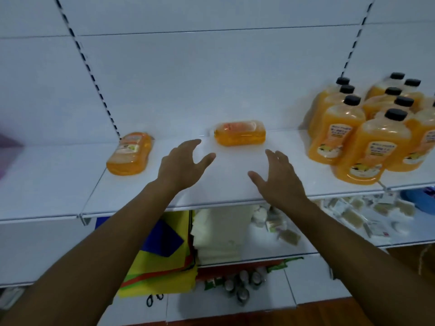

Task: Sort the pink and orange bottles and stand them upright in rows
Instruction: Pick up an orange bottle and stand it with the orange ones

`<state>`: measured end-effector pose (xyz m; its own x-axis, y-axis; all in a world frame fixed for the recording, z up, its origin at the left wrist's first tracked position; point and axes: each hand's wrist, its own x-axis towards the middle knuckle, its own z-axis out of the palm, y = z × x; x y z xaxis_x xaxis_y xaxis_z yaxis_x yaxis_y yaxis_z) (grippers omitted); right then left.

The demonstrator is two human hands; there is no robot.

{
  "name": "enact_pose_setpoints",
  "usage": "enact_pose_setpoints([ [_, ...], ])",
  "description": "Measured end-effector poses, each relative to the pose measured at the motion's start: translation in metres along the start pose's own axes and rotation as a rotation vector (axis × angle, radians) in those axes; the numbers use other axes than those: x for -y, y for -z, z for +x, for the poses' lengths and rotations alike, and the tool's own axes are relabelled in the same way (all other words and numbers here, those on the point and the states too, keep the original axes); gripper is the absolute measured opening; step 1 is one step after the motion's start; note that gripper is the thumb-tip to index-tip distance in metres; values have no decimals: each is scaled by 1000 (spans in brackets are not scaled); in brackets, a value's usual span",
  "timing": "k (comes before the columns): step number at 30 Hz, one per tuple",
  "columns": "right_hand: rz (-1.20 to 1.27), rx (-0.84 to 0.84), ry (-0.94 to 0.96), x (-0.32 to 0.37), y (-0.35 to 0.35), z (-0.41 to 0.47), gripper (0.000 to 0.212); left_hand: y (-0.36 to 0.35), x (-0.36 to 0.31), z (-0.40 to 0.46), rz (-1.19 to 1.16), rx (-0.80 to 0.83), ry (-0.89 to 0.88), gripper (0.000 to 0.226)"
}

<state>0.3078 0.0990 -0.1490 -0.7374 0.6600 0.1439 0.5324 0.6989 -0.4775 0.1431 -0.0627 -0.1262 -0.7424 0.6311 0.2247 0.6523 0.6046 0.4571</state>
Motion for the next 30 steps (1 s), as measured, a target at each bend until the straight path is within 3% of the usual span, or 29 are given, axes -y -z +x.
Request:
enact_pose_setpoints([
  [10, -33, -40, -17, -12, -20, 92, 80, -38, 18, 74, -103, 86, 29, 74],
  [15, 84, 6, 32, -21, -30, 147, 77, -61, 12, 119, -144, 134, 78, 84],
  [17, 145, 47, 83, -25, -37, 162, 76, -66, 9, 131, -194, 140, 84, 77],
  [19, 201, 45, 101, -24, -40, 167, 73, -71, 8, 139, -242, 131, 75, 66],
  [23, 194, -1, 149, -27, -44, 170, 71, -72, 13, 140, -289, 104, 69, 70],
  [30, 146, -59, 67, -11, -29, 114, 67, -57, 11, 98, -332, 26, -69, 61],
])
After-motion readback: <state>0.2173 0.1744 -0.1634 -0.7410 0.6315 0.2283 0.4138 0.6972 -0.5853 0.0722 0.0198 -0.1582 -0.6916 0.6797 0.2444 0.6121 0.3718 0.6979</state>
